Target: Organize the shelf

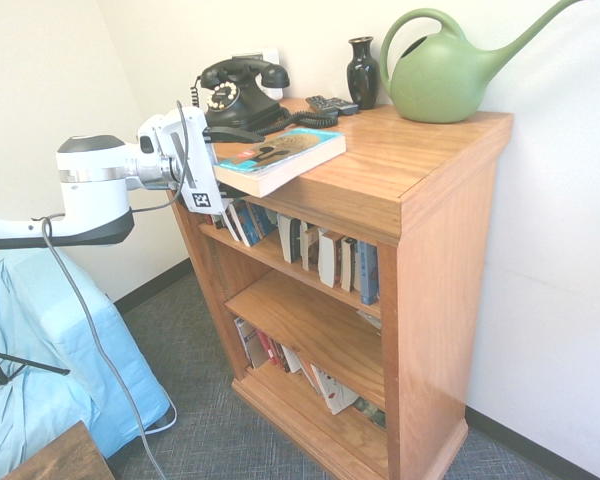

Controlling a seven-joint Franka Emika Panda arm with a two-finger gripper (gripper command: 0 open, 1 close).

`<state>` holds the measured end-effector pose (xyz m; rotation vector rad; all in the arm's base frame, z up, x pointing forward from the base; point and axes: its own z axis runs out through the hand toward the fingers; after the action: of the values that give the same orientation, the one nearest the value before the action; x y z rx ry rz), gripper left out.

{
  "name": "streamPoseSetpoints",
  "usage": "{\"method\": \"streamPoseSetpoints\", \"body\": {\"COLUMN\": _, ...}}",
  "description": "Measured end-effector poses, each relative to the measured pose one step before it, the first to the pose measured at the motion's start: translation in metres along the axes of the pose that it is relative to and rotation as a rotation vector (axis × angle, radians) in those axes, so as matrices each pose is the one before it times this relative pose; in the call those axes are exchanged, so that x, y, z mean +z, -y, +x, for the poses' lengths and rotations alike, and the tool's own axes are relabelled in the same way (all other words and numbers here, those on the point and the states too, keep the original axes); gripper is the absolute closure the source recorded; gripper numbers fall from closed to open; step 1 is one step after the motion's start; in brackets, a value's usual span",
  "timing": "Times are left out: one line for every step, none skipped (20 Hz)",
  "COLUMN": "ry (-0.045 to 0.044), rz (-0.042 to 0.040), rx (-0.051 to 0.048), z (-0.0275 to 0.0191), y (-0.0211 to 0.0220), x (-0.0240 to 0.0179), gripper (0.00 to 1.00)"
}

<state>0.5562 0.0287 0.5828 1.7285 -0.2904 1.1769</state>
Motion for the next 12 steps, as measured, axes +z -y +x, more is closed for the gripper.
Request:
{"method": "streamPoseSetpoints", "body": {"ry": 0.00137, "rz": -0.00139, "rx": -0.00040, "z": -0.00051, "y": -0.00020, "x": 0.00100, "gripper": 1.00}}
{"method": "streamPoseSetpoints", "body": {"ry": 0.00075, "rz": -0.00085, "rx": 0.00001, "z": -0.00023, "y": -0.00028, "x": 0.00054, "gripper": 1.00}}
{"method": "streamPoseSetpoints", "body": {"ry": 0.00082, "rz": -0.00051, "rx": -0.00046, "z": -0.00042, "y": -0.00008, "x": 0.00042, "gripper": 1.00}}
{"method": "streamPoseSetpoints", "body": {"ry": 0.00076, "rz": -0.00058, "rx": -0.00023, "z": -0.00032, "y": -0.00015, "x": 0.00046, "gripper": 1.00}}
{"method": "streamPoseSetpoints", "body": {"ry": 0.00054, "rz": -0.00016, "rx": -0.00056, "z": -0.00037, "y": 0.00006, "x": 0.00022, "gripper": 1.00}}
{"method": "streamPoseSetpoints", "body": {"ry": 0.00056, "rz": 0.00031, "rx": -0.00115, "z": -0.00056, "y": 0.00044, "x": 0.00007, "gripper": 1.00}}
{"method": "streamPoseSetpoints", "body": {"ry": 0.00046, "rz": 0.00079, "rx": -0.00129, "z": -0.00063, "y": 0.00076, "x": -0.00008, "gripper": 1.00}}
{"method": "streamPoseSetpoints", "body": {"ry": -0.00039, "rz": 0.00076, "rx": -0.00041, "z": -0.00004, "y": 0.00042, "x": -0.00039, "gripper": 1.00}}
{"method": "streamPoseSetpoints", "body": {"ry": -0.00032, "rz": 0.00042, "rx": 0.00003, "z": 0.00007, "y": 0.00017, "x": -0.00026, "gripper": 1.00}}
{"method": "streamPoseSetpoints", "body": {"ry": 0.00002, "rz": 0.00032, "rx": -0.00018, "z": -0.00015, "y": 0.00019, "x": -0.00010, "gripper": 1.00}}
{"method": "streamPoseSetpoints", "body": {"ry": 0.00028, "rz": 0.00017, "rx": -0.00046, "z": -0.00030, "y": 0.00015, "x": 0.00002, "gripper": 1.00}}
{"method": "streamPoseSetpoints", "body": {"ry": 0.00082, "rz": 0.00040, "rx": -0.00111, "z": -0.00089, "y": 0.00049, "x": 0.00005, "gripper": 1.00}}
